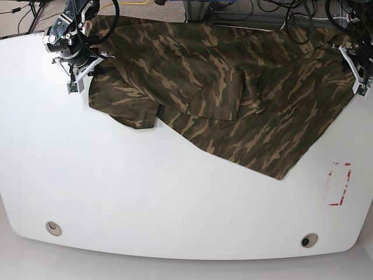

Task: Layout the t-shirt on the table in an organized manner, then fold the t-shirt properly
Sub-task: 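Regrasp the shirt corner with the right gripper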

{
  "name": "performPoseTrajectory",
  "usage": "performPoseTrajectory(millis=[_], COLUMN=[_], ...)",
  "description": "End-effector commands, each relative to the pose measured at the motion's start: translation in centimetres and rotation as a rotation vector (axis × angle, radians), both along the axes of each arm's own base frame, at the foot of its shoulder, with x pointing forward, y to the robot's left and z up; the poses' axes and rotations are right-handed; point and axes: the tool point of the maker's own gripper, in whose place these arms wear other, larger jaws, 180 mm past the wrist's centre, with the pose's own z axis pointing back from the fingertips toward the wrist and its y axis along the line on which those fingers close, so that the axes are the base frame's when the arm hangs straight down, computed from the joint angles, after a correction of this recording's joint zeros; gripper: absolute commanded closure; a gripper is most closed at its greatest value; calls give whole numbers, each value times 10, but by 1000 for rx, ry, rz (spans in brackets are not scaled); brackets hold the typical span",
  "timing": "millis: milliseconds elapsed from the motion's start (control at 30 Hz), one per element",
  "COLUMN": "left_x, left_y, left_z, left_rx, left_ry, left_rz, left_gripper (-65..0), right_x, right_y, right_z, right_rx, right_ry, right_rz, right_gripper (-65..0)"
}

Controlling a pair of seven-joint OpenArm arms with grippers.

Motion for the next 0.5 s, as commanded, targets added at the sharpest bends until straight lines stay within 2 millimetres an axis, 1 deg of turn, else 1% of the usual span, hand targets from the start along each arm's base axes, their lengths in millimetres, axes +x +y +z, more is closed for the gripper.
performPoseTrajectory(millis=[0, 67, 133, 200, 267, 333, 400, 467], left_x=[10, 9, 13, 26, 34, 40, 49, 63], left_y=[12, 16, 17, 19, 20, 26, 34, 38], left_z=[18, 22, 25, 34, 40, 49, 62, 76], left_rx=[34, 38, 38, 40, 43, 52, 57, 57], left_ry=[-58, -68, -84, -127, -151, -174, -220, -272], left_rz=[19, 33, 36, 41, 50, 75, 113, 137], left_gripper=[-404, -411, -411, -413, -413, -413, -413, -413], right_x=[1, 2, 2, 2, 2, 2, 3, 3], right_y=[-4, -4, -5, -4, -4, -4, -4, -4], right_z=[3, 3, 3, 3, 3, 3, 4, 4], right_rx=[-16, -17, -19, -18, -18, -18, -18, -18], right_ry=[-2, -4, -4, -4, -4, -4, -5, -5], right_rz=[3, 3, 4, 5, 5, 5, 5, 7], right_gripper=[-19, -22, -22, -22, -22, -22, -22, -22])
